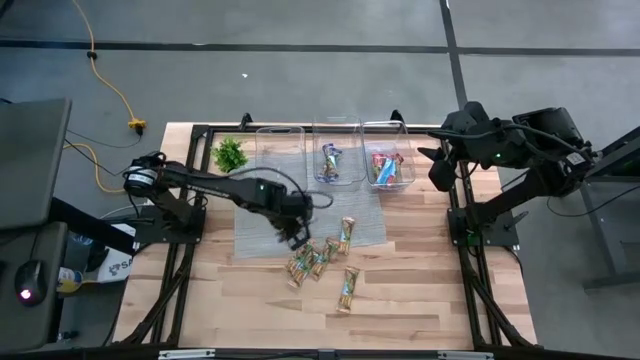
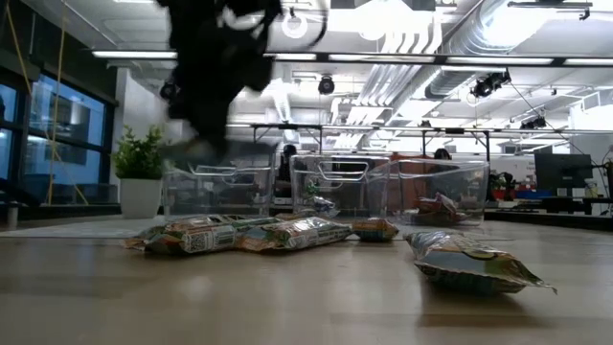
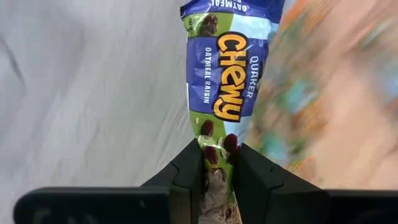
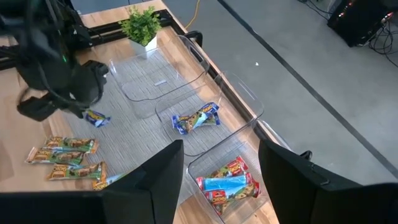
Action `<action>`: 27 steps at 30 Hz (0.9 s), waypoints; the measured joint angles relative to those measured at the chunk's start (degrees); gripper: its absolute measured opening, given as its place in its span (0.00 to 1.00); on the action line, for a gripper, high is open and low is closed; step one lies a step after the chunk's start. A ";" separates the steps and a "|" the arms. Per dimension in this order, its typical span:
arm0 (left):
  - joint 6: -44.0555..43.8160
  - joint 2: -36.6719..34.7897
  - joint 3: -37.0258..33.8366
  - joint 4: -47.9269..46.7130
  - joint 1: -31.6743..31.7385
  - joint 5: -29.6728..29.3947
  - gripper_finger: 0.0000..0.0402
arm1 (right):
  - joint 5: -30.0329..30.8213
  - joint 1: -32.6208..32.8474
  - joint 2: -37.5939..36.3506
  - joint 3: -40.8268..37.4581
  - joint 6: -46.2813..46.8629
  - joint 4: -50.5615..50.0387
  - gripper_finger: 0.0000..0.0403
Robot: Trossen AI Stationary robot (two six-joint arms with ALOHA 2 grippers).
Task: Pick and place Granola Bars by type
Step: Put the blue granola bar into the middle transparent bin
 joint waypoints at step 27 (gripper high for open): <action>2.39 19.81 36.59 5.97 27.22 5.28 0.17 | 0.20 -0.02 0.02 0.00 1.52 0.24 0.48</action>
